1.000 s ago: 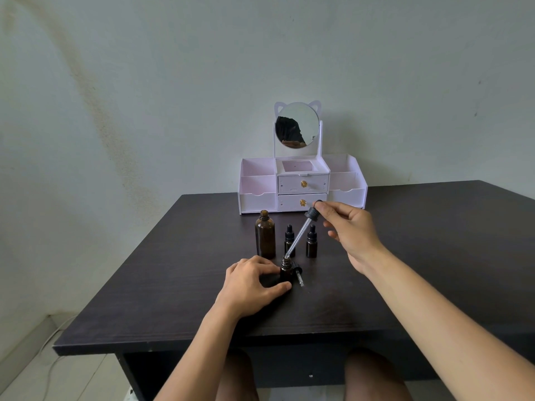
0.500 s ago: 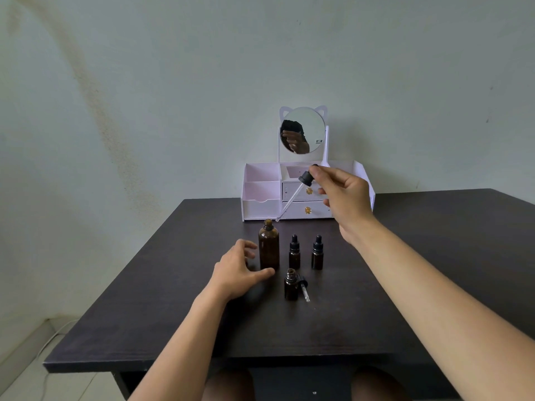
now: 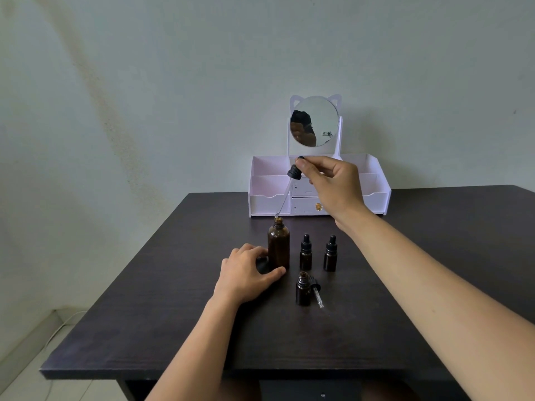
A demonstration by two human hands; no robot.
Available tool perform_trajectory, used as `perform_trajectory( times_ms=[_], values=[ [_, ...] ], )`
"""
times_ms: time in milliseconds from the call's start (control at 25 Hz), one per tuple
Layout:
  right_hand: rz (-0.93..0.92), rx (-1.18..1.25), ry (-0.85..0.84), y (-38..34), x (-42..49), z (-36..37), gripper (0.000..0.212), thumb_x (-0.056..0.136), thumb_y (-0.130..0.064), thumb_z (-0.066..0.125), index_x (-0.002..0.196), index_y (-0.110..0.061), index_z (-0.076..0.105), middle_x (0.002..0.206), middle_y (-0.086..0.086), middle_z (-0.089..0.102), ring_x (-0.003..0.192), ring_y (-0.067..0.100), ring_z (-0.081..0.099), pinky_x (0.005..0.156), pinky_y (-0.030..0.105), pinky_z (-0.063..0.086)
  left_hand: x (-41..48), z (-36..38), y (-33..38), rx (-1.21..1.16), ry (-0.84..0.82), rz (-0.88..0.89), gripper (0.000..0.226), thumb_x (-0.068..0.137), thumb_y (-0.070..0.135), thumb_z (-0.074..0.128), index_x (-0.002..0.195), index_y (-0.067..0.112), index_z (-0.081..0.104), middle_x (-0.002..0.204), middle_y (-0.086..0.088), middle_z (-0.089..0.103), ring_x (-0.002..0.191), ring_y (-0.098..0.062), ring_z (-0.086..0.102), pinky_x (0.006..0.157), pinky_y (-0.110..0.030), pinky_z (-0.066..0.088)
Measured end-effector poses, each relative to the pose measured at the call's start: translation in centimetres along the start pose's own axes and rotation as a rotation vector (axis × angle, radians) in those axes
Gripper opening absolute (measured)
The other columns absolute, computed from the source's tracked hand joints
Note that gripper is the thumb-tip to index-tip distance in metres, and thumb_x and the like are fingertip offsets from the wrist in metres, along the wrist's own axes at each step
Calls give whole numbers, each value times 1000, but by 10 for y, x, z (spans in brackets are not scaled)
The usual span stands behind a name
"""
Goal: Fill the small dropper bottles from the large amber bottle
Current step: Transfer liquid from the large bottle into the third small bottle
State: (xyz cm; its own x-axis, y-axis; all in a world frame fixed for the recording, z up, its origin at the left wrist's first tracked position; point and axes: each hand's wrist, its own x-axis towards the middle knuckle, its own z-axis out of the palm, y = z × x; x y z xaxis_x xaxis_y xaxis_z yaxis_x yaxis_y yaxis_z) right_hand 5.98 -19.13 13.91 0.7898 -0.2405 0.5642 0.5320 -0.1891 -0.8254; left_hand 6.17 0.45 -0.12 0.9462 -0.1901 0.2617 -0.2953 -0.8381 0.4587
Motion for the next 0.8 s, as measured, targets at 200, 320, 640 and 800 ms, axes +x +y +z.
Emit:
perform_trajectory(
  times_ms=[200,320,640,800],
  values=[
    [-38,-79,-36,-3,2,3,12,89,-29,75,98,-21,79,87,-17,75,92,10,71,60,12,48,1,0,0,19,2,1,61,74,77,60,120,36,63,120,11,57,115,-16,51,97,-41,43],
    [-37,-93,-21,-4,2,2,13,89,-31,75,98,-22,80,85,-20,73,89,6,70,54,11,48,1,0,0,21,-2,-2,62,74,78,59,121,37,62,120,11,57,116,-16,51,98,-41,43],
    [53,-277,-249,19,-13,14,10,86,-30,77,91,-22,80,88,-16,76,80,-10,64,82,16,48,3,-1,0,15,-20,-3,62,74,77,60,123,39,61,124,11,57,118,-15,50,100,-42,44],
    [122,-381,-341,30,-23,18,16,84,-35,79,96,-25,80,97,-11,77,90,-2,67,82,20,48,3,-1,-1,15,-22,-7,63,74,78,60,123,39,61,125,11,57,118,-16,51,100,-43,44]
  ],
)
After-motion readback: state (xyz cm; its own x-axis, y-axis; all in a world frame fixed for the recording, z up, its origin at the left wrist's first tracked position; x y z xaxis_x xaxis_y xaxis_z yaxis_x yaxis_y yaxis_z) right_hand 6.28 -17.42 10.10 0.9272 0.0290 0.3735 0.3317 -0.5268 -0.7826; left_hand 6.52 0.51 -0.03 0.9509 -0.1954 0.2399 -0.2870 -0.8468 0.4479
